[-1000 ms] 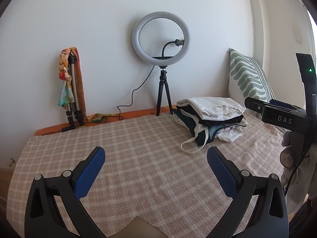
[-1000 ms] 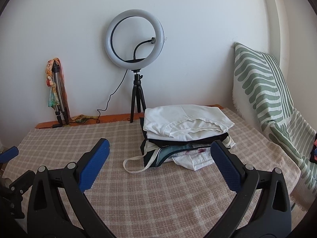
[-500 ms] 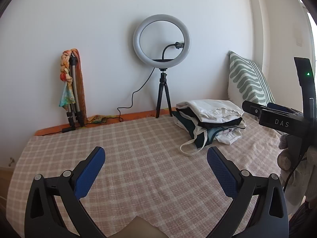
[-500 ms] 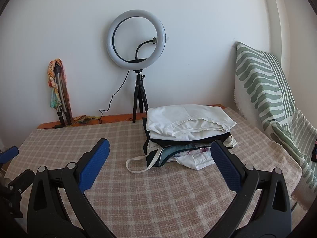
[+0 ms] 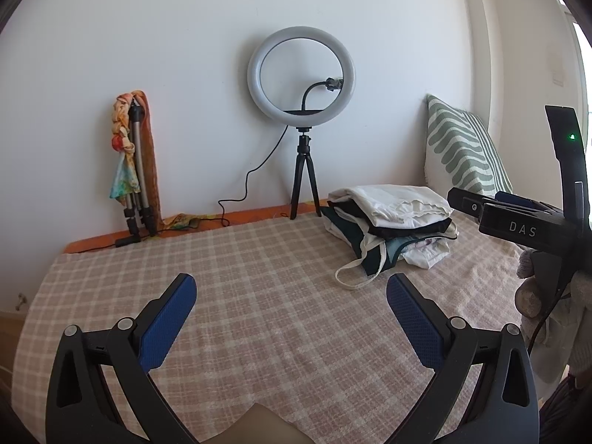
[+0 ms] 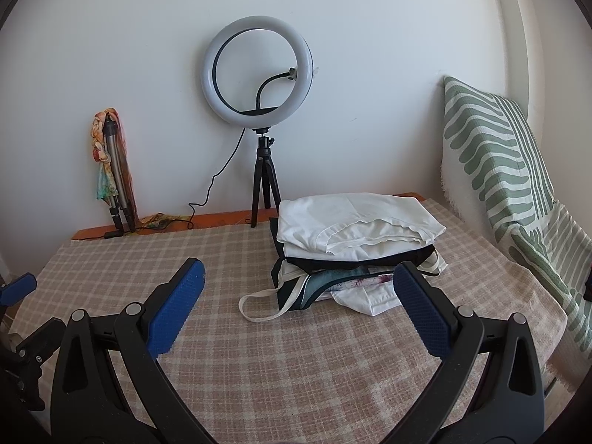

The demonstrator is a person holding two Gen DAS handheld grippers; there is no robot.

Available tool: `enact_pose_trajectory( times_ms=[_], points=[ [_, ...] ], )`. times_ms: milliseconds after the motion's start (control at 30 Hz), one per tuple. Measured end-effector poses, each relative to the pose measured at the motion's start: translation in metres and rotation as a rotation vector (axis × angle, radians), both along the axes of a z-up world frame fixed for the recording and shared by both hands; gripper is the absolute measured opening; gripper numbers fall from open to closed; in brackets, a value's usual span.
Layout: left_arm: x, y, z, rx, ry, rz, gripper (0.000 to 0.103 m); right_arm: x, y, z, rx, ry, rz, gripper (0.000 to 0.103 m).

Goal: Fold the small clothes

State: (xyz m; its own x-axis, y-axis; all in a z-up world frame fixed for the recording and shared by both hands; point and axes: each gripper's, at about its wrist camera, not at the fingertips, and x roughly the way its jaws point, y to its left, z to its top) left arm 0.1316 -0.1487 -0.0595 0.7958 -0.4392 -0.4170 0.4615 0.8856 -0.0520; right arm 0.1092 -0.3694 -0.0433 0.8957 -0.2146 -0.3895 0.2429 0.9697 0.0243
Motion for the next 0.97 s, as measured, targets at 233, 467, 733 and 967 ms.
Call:
enact_pose_trajectory(
  times_ms=[233, 467, 733, 967],
  points=[
    [0.0006, 0.0004, 0.0002, -0.003, 0.011, 0.000, 0.102, 0.0025, 0.0006, -0.0019, 0.004, 0.002, 0.010, 0.103],
    [0.0003, 0.0004, 0.0005, -0.004, 0.016, -0.002, 0.102, 0.0034, 0.0009, -0.0026, 0.010, 0.004, 0.013, 0.103],
    [0.0014, 0.0016, 0.0010, -0.005, 0.022, -0.009, 0.102, 0.0031, 0.0008, -0.0046, 0.017, 0.006, 0.018, 0.103],
    [0.0043, 0.0017, -0.0007, 0.002, 0.028, 0.000, 0.102, 0.0041, -0.0019, -0.0063, 0.015, 0.011, 0.014, 0.103]
  ],
)
